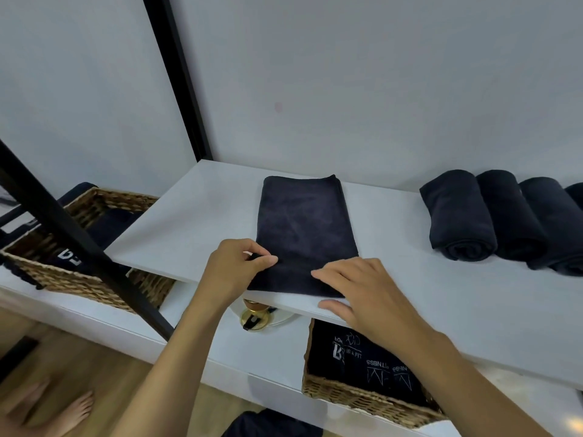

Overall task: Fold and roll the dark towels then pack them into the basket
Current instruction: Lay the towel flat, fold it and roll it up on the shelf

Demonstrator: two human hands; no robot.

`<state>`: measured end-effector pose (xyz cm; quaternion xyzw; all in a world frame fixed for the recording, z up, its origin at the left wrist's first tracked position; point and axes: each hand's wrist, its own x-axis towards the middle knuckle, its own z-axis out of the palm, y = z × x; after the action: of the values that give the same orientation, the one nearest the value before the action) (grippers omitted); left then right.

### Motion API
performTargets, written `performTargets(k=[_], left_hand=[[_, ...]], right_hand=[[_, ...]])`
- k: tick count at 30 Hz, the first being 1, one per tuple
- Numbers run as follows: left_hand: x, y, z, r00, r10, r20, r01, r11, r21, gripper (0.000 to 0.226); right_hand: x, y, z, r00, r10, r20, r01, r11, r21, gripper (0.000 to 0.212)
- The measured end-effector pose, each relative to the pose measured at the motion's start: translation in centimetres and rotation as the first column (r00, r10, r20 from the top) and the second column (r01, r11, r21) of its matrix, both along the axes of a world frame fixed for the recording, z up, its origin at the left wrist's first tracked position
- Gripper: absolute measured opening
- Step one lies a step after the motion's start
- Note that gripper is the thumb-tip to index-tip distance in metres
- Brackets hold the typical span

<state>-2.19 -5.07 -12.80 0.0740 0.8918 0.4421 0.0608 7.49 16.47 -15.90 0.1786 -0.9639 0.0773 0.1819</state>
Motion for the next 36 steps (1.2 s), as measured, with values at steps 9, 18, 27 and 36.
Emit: performTargets(k=[9,18,27,36], left_hand=[[1.9,-1.8,-2.6,0.711,-0.374,-0.596,0.092,0.889,-0.448,0.044],[-1.4,-0.5,0.2,0.905,-0.37,-0.212,0.303,0.908,-0.288,0.015],[-2.9,-0.8,2.1,0.886,-0.401,0.234,0.384,0.916,0.116,0.017],[-1.1,0.0,-1.3,0.723,-0.464,-0.511,0.155,0.83,-0.535,0.045]], right_hand=[[-3.1,2.0,2.8,0.914,0.026,0.405,0.09,0.96,-0.264,0.023],[-4.6,2.5,2.7,1.0,-0.008,0.011,0.01,0.977,-0.212,0.014],[-4.6,3.1,2.6,0.953,0.087,0.289,0.004,0.954,-0.299,0.026],[-8.3,3.0,3.1,0.916,0.006,0.401,0.175,0.893,-0.414,0.015]])
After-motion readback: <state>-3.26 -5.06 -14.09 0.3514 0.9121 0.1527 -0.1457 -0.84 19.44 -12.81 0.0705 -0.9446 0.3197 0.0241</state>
